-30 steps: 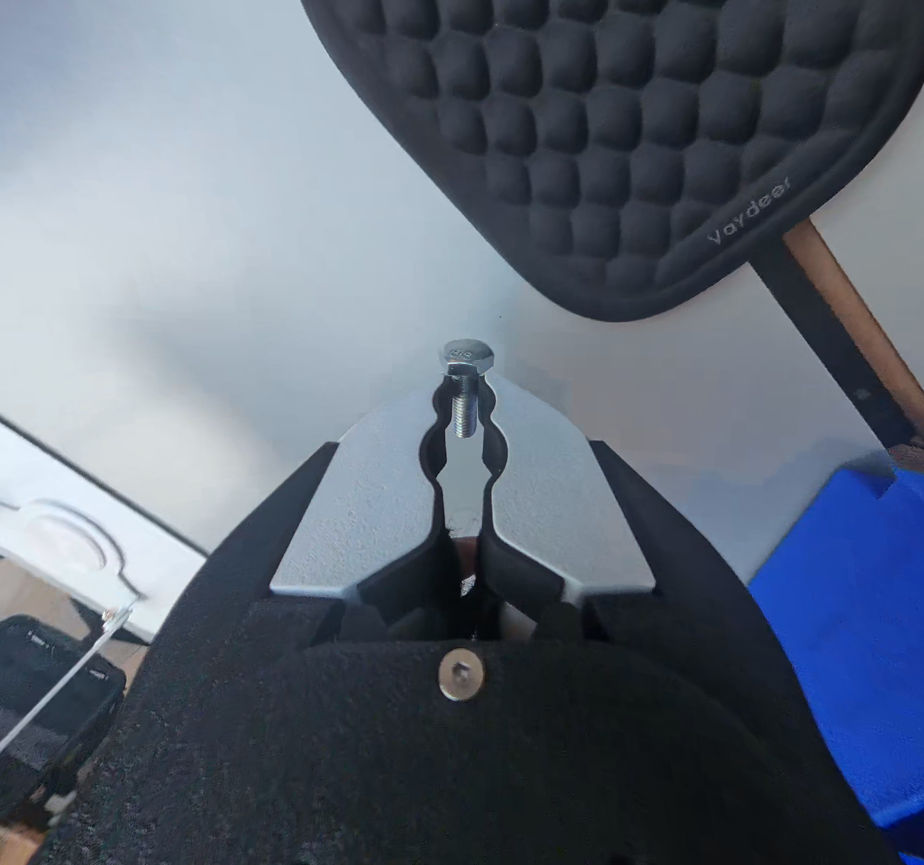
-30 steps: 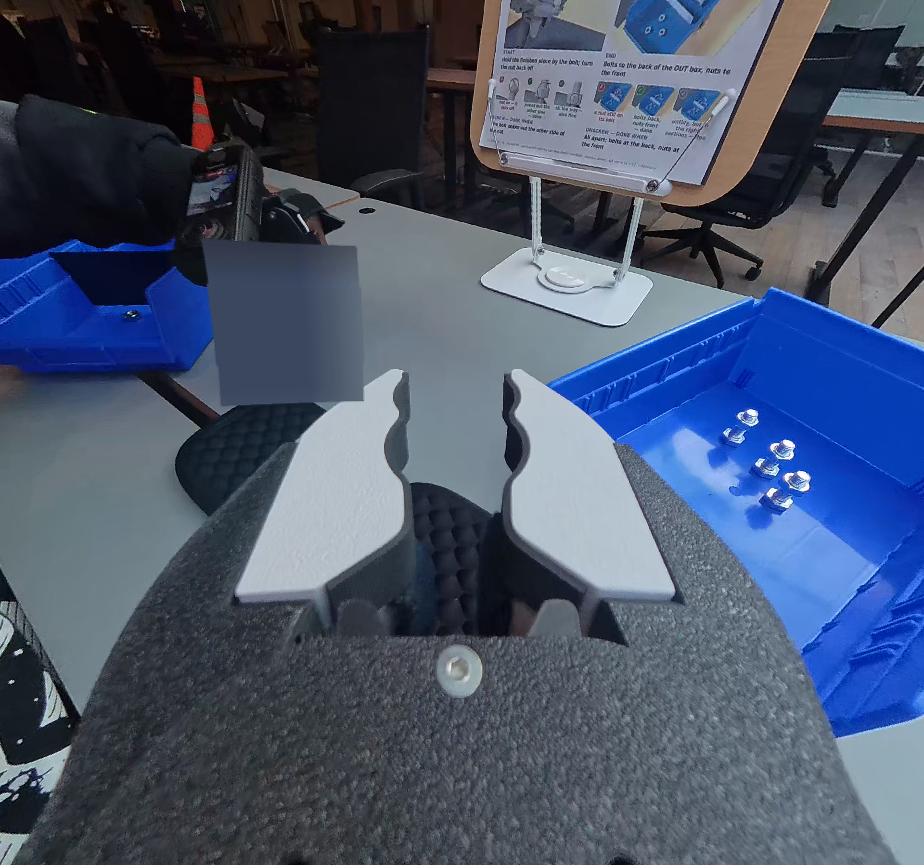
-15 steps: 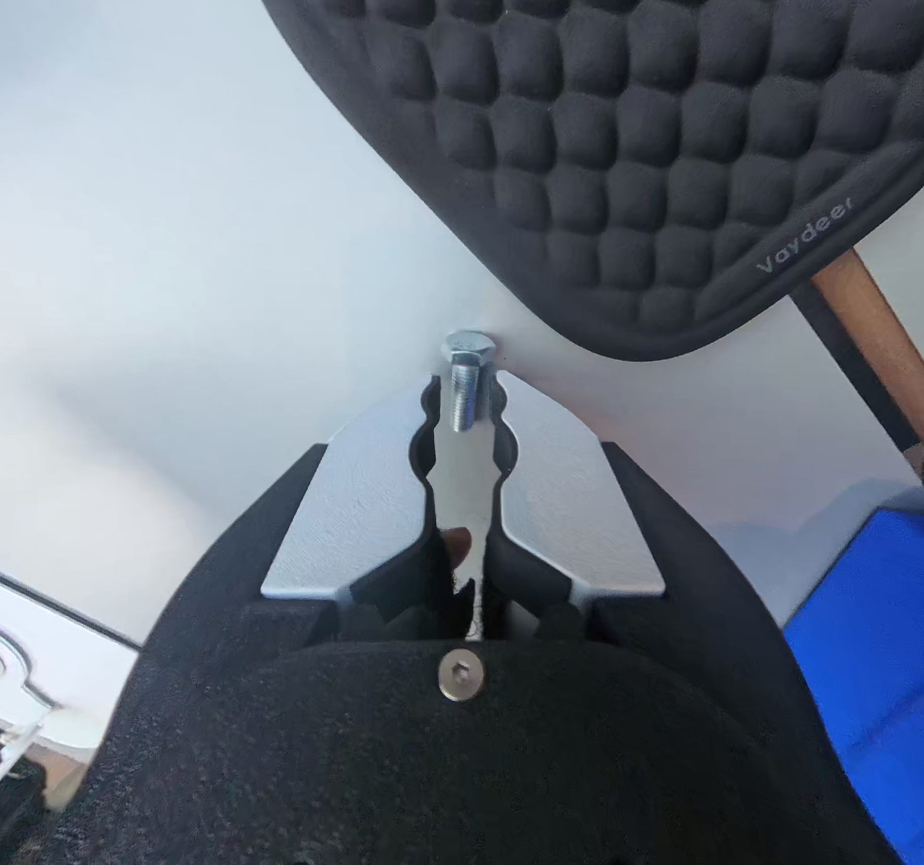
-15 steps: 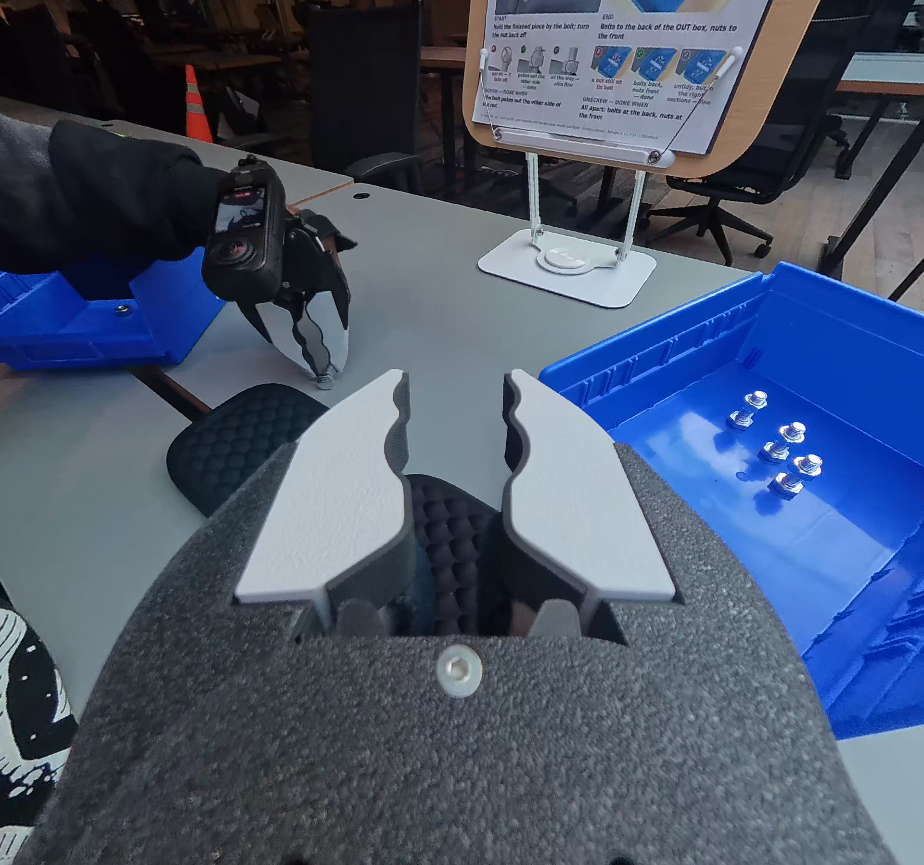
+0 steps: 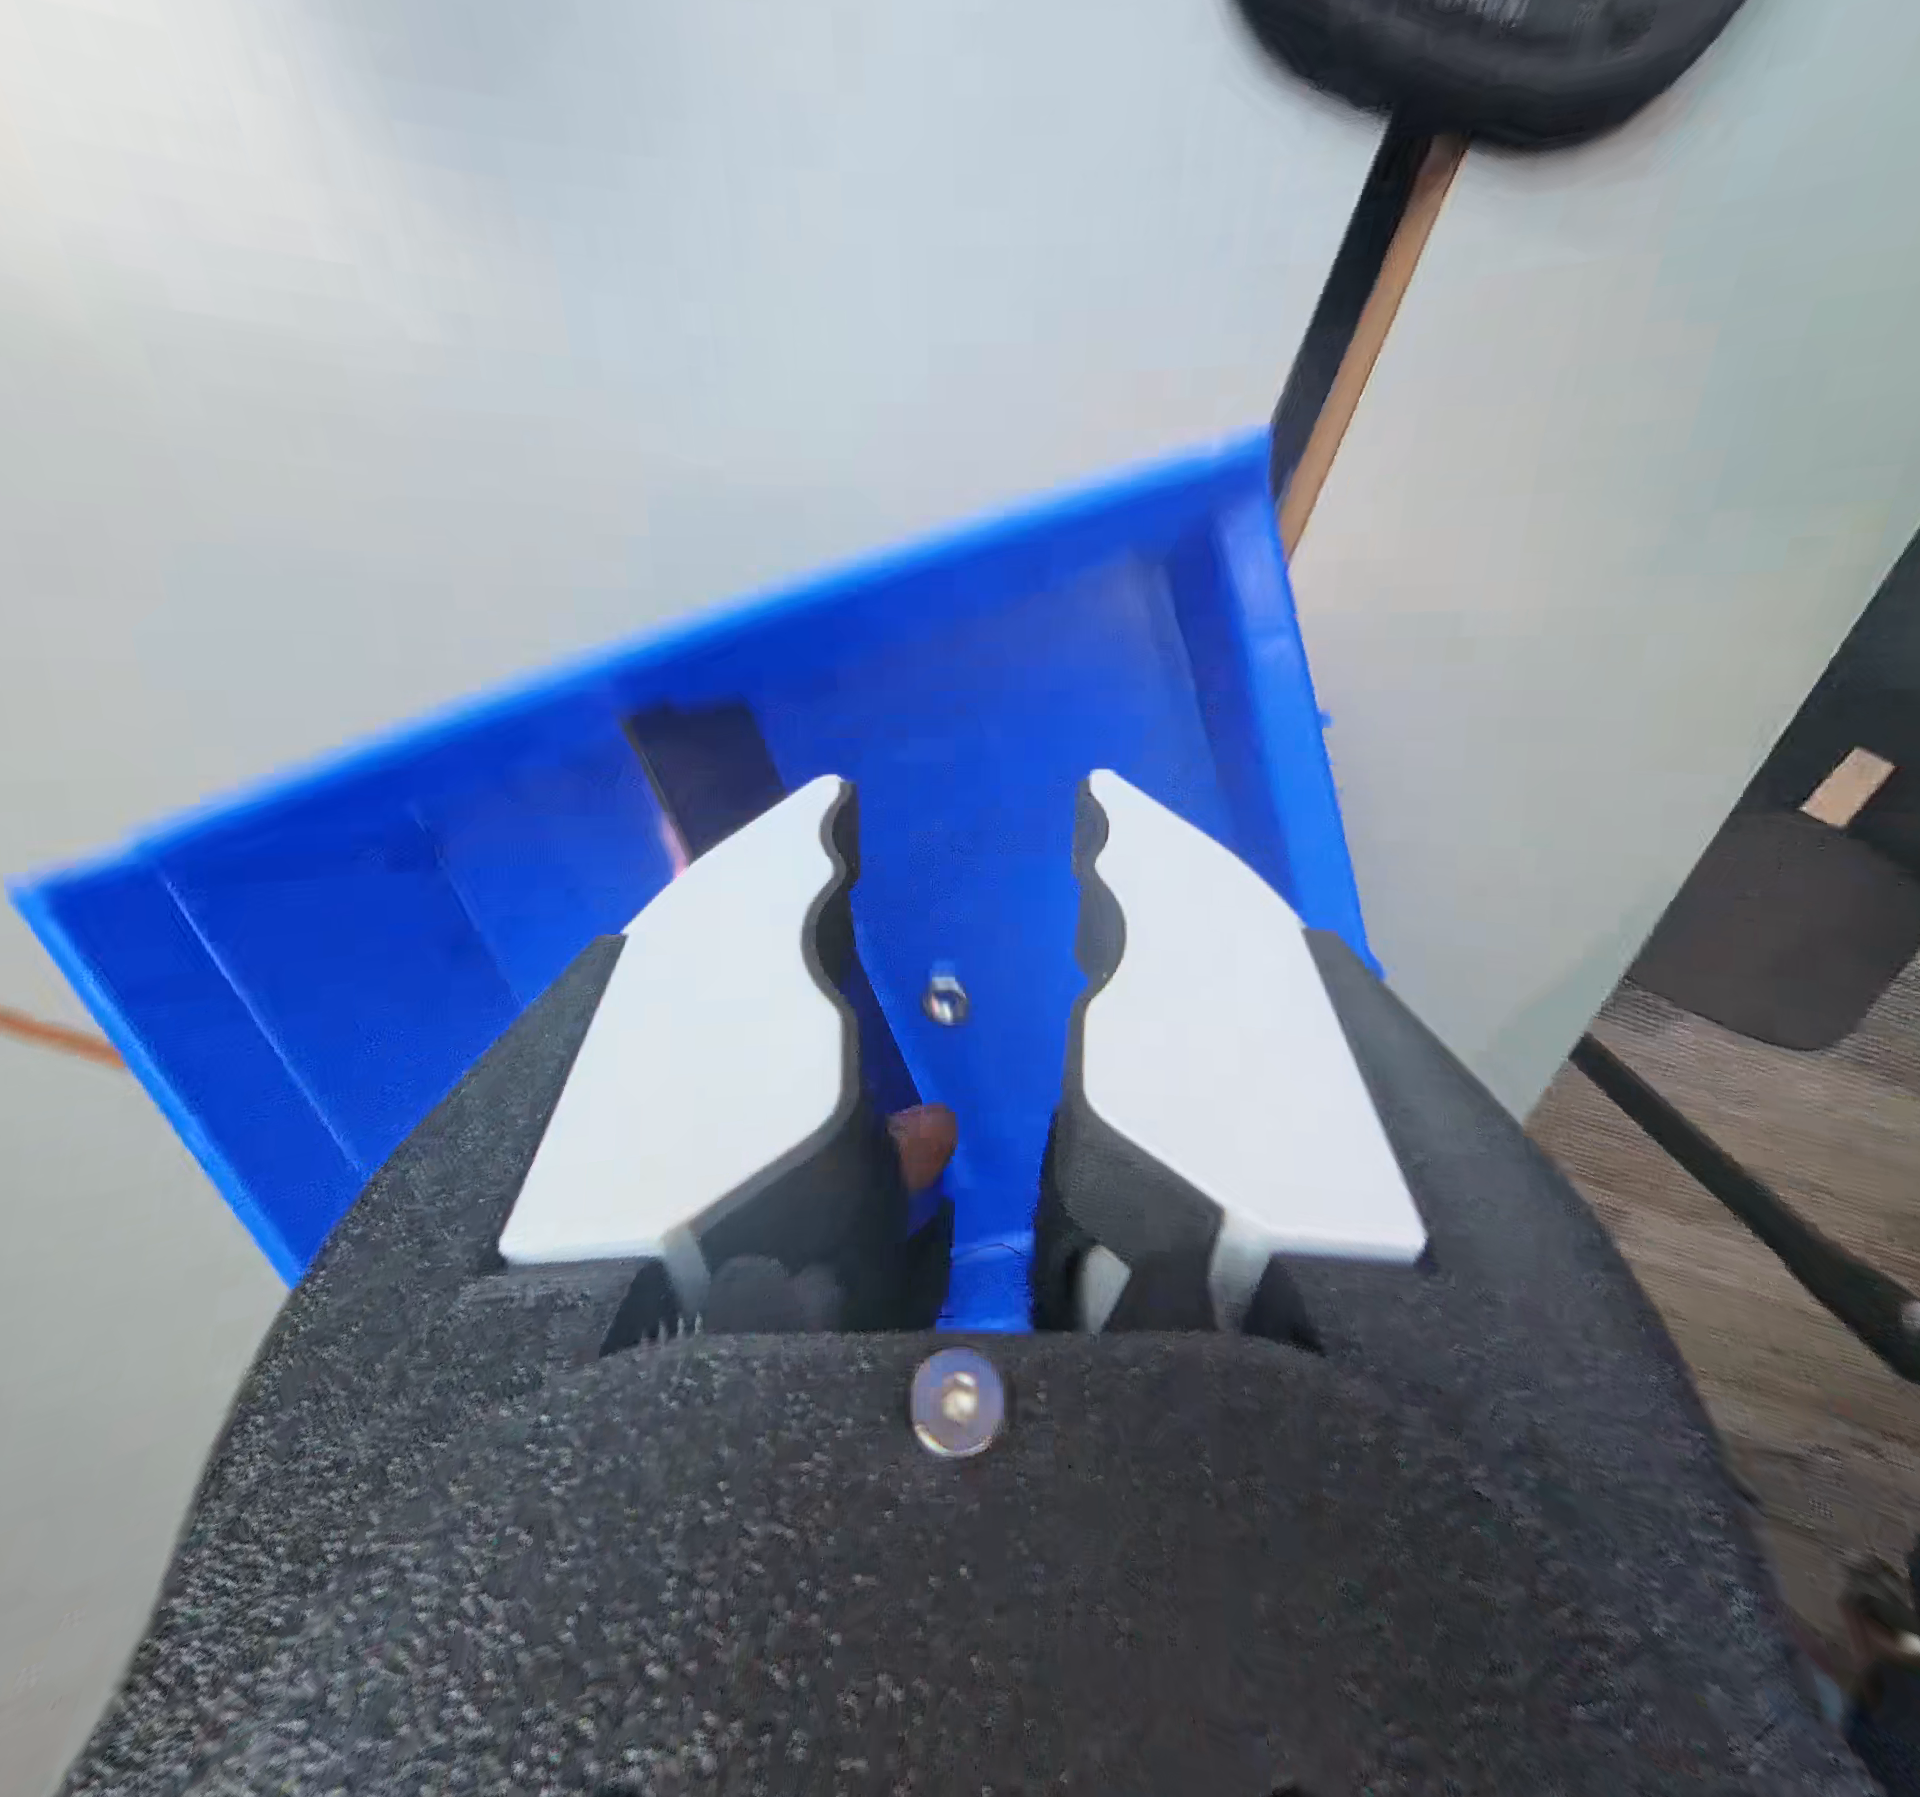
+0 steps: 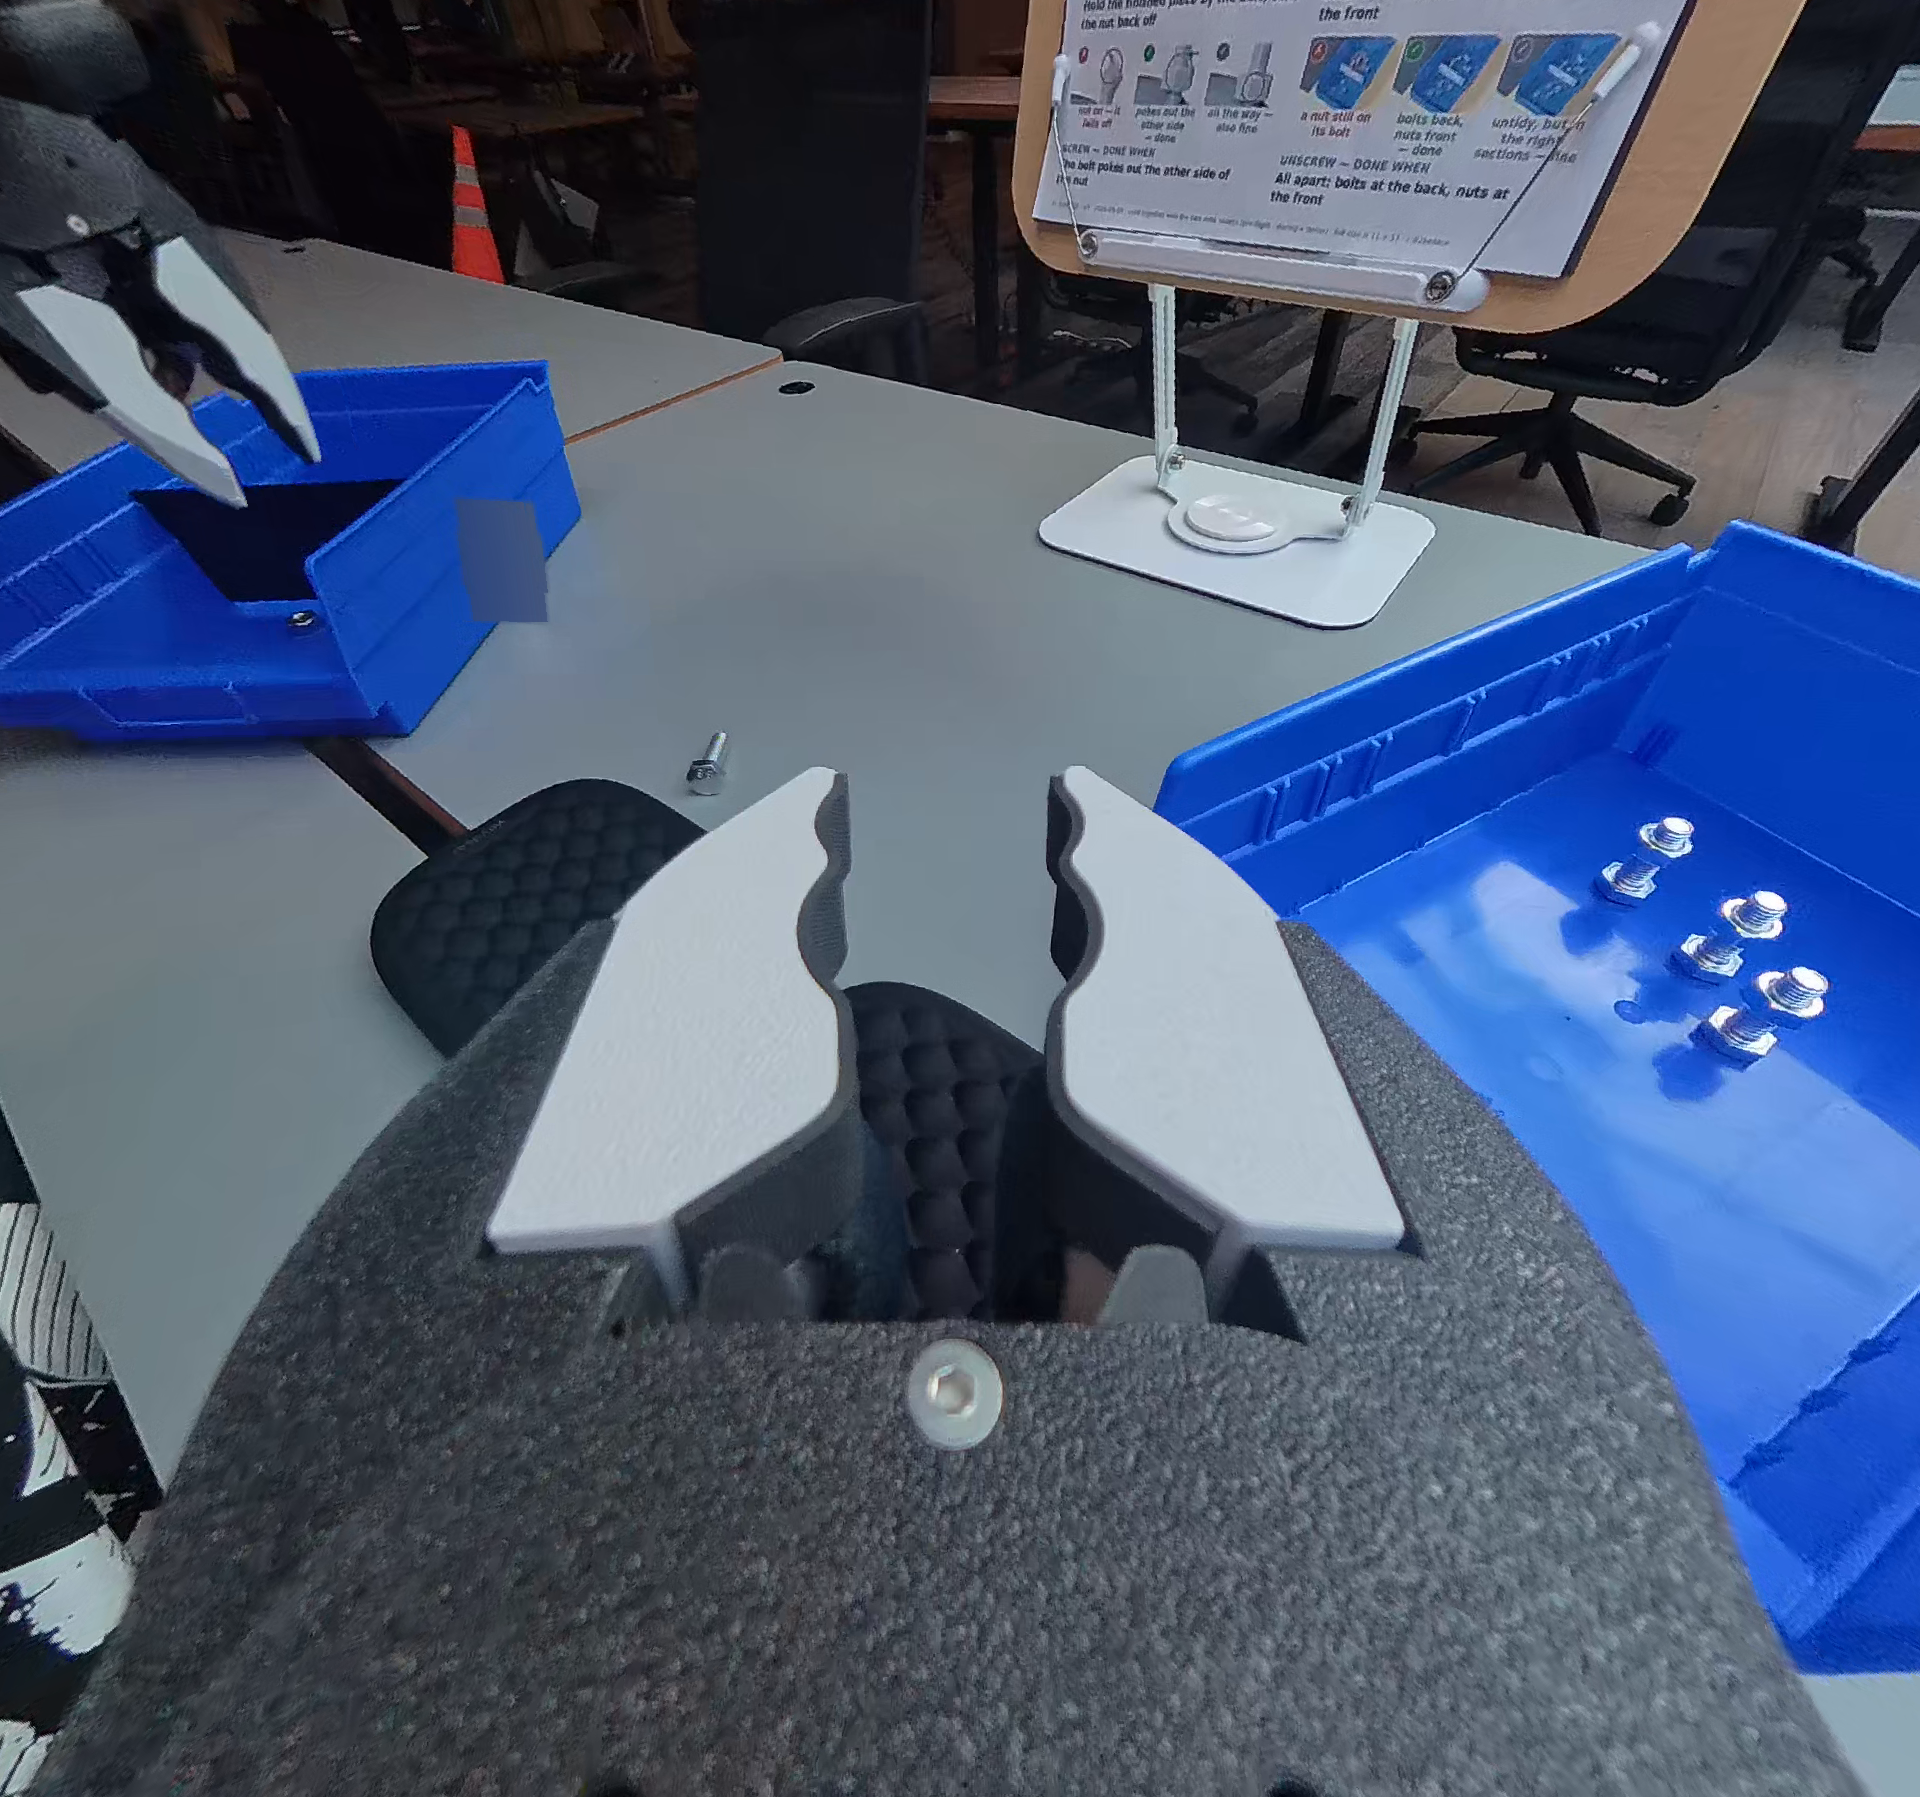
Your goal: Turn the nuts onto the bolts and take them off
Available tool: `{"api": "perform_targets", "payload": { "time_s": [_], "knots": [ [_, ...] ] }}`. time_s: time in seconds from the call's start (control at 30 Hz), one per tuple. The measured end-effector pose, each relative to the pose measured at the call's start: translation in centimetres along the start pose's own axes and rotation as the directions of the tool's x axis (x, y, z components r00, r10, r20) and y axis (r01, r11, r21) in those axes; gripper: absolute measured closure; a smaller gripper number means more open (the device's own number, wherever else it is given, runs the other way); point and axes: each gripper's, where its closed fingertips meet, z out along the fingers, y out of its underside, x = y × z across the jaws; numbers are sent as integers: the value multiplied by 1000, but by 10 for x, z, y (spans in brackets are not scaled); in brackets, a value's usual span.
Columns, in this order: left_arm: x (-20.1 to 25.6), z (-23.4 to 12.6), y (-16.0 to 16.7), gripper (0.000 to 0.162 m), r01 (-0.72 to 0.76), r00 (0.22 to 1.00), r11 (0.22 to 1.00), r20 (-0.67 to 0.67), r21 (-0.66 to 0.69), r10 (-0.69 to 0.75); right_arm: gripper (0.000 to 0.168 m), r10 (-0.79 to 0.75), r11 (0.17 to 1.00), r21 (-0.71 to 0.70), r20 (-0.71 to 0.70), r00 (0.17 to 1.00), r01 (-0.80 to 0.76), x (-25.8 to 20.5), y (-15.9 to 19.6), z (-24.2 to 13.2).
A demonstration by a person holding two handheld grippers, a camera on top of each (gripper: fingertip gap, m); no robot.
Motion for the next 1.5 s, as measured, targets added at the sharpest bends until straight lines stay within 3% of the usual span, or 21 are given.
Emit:
{"api": "perform_targets", "payload": {
  "time_s": [0.1, 0.2, 0.4, 0.63, 0.73, 0.97, 1.03, 1.13, 1.27, 1.33, 1.5],
  "knots": [
    [13, 12, 54, 124, 124, 992, 981, 41, -149, -119, 132, -8, 1000, 2, 10, 1000, 8, -3, -3, 3],
    [19, 26, 83, 122, 222, 973, 949, 110, -225, -201, 132, -25, 1000, 3, 12, 1000, 25, -6, -6, 4],
    [19, 49, 108, 121, 364, 929, 895, 172, -258, -328, 133, -47, 999, 2, -3, 999, 47, -6, -8, 0],
    [14, 67, 111, 119, 541, 839, 813, 195, -216, -507, 134, -30, 999, 15, -16, 999, 30, 2, -7, 0],
    [10, 70, 114, 123, 668, 742, 729, 210, -149, -636, 134, -15, 1000, 11, -10, 1000, 15, 5, -4, 1],
    [8, 51, 112, 127, 871, 431, 478, 287, 118, -856, 134, 76, 996, 37, 12, 997, -76, 12, 2, 3],
    [5, 44, 124, 126, 894, 323, 413, 390, 174, -863, 134, 132, 989, 62, 30, 991, -134, 14, 3, 4],
    [-2, 35, 126, 124, 909, 185, 317, 419, 271, -889, 135, 195, 975, 98, 78, 978, -202, 18, -2, 8],
    [0, 35, 126, 124, 937, 86, 217, 422, 272, -902, 137, 247, 959, 102, 162, 955, -265, 21, -15, 15],
    [1, 31, 117, 120, 940, 78, 214, 442, 265, -894, 137, 241, 960, 93, 211, 947, -265, 19, -23, 17],
    [-15, -7, 60, 111, 844, 142, 354, 469, 402, -872, 137, 218, 965, 87, 269, 938, -249, 18, -23, 21]
  ]
}}
